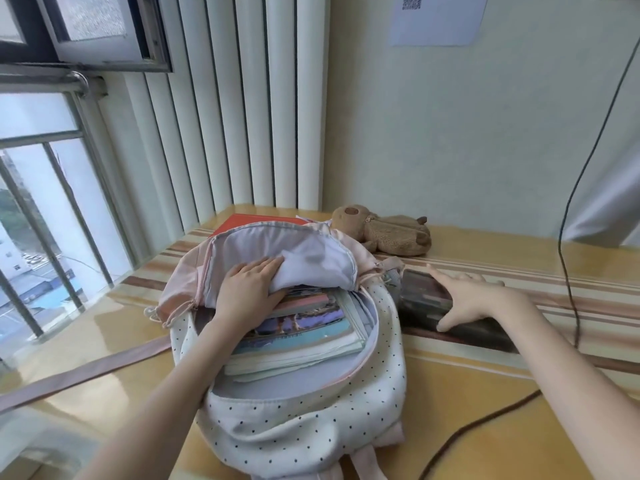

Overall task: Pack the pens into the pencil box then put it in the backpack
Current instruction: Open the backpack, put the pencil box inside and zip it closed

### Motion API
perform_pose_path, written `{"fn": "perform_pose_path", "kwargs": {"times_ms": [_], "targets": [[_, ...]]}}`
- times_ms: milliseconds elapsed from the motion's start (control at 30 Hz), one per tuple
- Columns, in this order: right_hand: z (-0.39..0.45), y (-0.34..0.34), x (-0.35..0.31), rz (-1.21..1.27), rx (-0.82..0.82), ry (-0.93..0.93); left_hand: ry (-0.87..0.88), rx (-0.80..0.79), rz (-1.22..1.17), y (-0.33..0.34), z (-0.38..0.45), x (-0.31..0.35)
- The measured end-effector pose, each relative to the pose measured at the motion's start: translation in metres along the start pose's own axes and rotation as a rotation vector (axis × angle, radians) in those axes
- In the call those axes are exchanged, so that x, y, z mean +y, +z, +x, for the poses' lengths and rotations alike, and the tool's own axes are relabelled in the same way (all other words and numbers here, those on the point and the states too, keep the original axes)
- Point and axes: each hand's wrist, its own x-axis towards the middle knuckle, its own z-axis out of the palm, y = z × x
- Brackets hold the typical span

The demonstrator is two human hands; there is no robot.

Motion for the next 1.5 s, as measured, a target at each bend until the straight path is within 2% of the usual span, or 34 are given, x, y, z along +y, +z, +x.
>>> {"fn": "perform_pose_path", "kwargs": {"times_ms": [167,333,433,533,667,733,833,933,1000,1100,1267,1333,1500], "targets": [[-0.021,-0.005,0.01,0.009,-0.164,-0.048,-0.009,-0.014,0.002,-0.002,-0.001,0.002],[-0.035,0.005,0.014,0.034,-0.021,0.034,-0.009,0.018,0.006,-0.001,-0.002,0.003],[-0.039,0.013,-0.003,0.179,-0.016,0.158,-0.006,0.019,0.007,0.0,-0.002,0.003],[-0.044,0.021,-0.019,0.202,-0.018,0.266,-0.013,0.005,0.0,-0.001,-0.002,0.003],[-0.065,0.017,-0.01,0.35,-0.158,0.147,-0.044,0.002,-0.057,-0.006,-0.003,0.003],[-0.074,0.022,-0.01,0.382,-0.067,0.126,-0.032,0.01,-0.042,-0.011,-0.002,0.006],[-0.083,0.031,-0.026,0.466,0.212,0.162,-0.03,0.025,0.036,-0.03,0.007,0.013],[-0.094,0.015,-0.037,0.615,0.365,0.18,-0.088,0.132,0.051,-0.06,0.032,0.018],[-0.105,-0.008,-0.048,0.702,0.375,0.076,-0.081,0.194,0.103,-0.081,0.052,0.021],[-0.123,-0.041,-0.079,0.775,0.303,-0.16,-0.037,0.186,0.147,-0.101,0.075,0.02],[-0.117,-0.061,-0.148,0.68,0.164,-0.361,-0.011,0.155,0.157,-0.108,0.087,0.013],[-0.103,-0.063,-0.174,0.655,0.196,-0.359,-0.023,0.15,0.146,-0.109,0.089,0.012],[-0.042,-0.071,-0.227,0.602,0.322,-0.182,-0.019,0.17,0.167,-0.108,0.091,0.01]]}}
